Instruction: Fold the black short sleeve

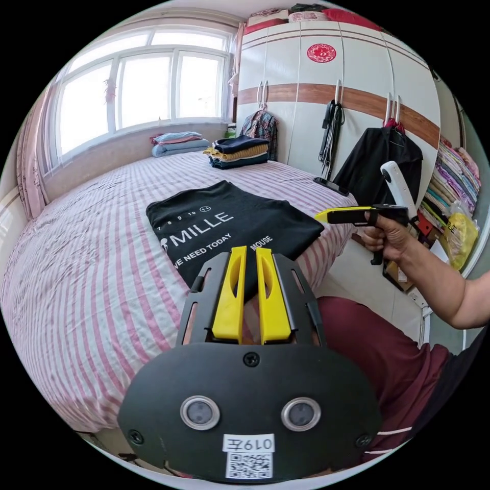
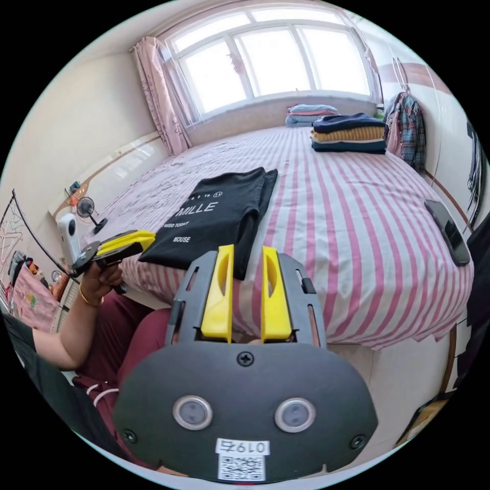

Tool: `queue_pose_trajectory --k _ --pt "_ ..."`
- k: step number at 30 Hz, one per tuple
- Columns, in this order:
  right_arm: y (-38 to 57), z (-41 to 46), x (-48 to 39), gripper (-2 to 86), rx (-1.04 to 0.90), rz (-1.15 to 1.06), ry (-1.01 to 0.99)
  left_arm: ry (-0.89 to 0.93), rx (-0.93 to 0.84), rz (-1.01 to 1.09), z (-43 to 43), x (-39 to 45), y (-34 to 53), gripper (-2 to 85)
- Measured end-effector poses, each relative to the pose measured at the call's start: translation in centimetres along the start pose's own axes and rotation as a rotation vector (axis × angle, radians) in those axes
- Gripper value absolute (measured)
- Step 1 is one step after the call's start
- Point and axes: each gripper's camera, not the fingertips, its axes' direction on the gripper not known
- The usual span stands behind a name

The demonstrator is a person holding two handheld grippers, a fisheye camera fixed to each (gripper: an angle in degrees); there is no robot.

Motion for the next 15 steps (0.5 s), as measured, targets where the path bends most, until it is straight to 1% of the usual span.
queue_pose_trajectory --k 3,6,8,10,12,15 --pt "0.0 -0.1 1.7 7.1 0.002 0.037 -0.047 0.018 -0.014 -0.03 -0.3 -1.2 0.0 1.0" --pt "-0.2 -0.2 3.6 2.1 -0.005 0.074 -0.103 0.045 -0.055 -0.022 -0.5 -2.0 0.3 1.0" --pt "-0.3 -0.3 4.5 0.8 -0.019 0.083 -0.115 0.02 -0.157 -0.011 0.4 -2.7 0.5 0.9" --pt "-0.5 -1.2 6.3 0.0 0.002 0.125 -0.182 0.025 -0.222 -0.023 1.2 -3.4 0.6 1.0" --pt "-0.8 -1.6 7.6 -0.3 0.001 0.161 -0.227 0.058 -0.227 -0.054 1.4 -4.3 0.6 1.0" --pt "-1.0 -0.6 8.2 -0.4 -0.078 0.146 -0.178 0.081 -0.241 -0.072 1.6 -5.0 0.6 1.0"
